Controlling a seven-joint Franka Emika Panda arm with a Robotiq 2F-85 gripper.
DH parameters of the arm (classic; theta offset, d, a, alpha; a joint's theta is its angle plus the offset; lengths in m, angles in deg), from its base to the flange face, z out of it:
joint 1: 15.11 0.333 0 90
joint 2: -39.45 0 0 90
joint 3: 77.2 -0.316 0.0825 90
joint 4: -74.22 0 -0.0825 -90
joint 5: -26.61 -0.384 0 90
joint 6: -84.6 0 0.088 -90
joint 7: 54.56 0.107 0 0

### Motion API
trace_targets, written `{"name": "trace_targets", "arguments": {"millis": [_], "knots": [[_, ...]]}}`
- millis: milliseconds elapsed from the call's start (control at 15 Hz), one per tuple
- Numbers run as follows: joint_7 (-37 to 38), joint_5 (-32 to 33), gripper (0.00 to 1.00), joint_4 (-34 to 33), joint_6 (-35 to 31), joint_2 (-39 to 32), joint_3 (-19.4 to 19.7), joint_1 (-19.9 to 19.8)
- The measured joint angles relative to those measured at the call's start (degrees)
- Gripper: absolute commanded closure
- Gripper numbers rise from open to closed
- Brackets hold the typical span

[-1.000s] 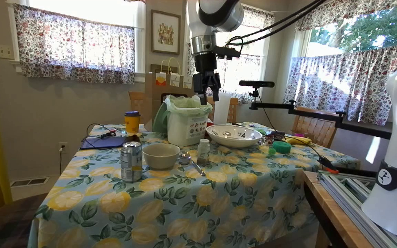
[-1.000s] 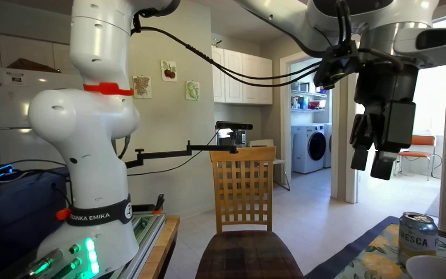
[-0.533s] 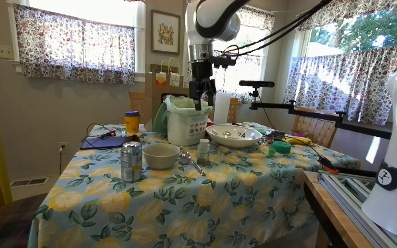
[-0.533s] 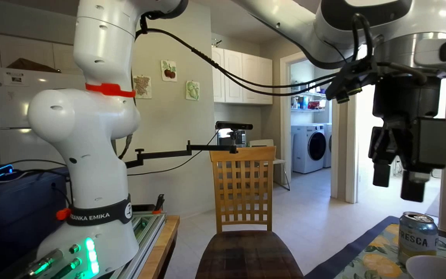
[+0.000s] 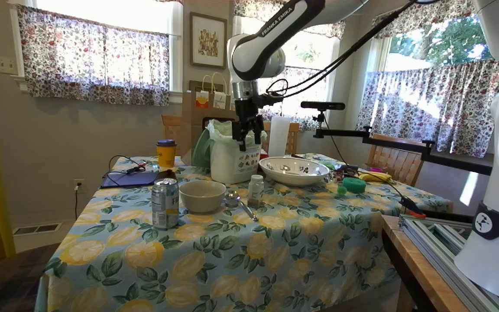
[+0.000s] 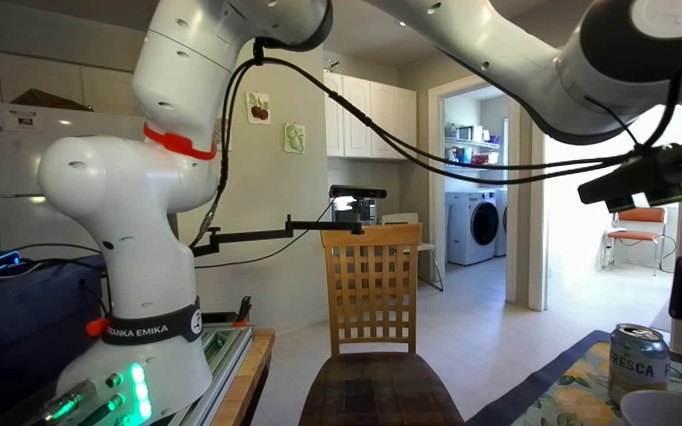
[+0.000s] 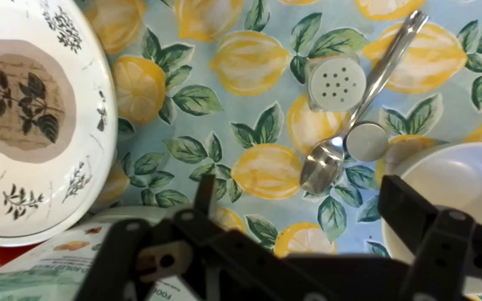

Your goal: Put some of the contents of the clear glass container into the bowl on the left

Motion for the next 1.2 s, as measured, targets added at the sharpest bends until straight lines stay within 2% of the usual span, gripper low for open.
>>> {"name": "trace_targets", "arguments": {"millis": [400,1000,1200], "knots": [[-1.44,0.0,0.0,-1.85,3.09,-4.21,-0.36,-0.53],[-3.74,0.0,0.0,0.57,6.55,-4.36,-2.29,0.27],[-3.67,2.01,0.0,0.67,6.97,-3.63,-1.86,0.94]]}}
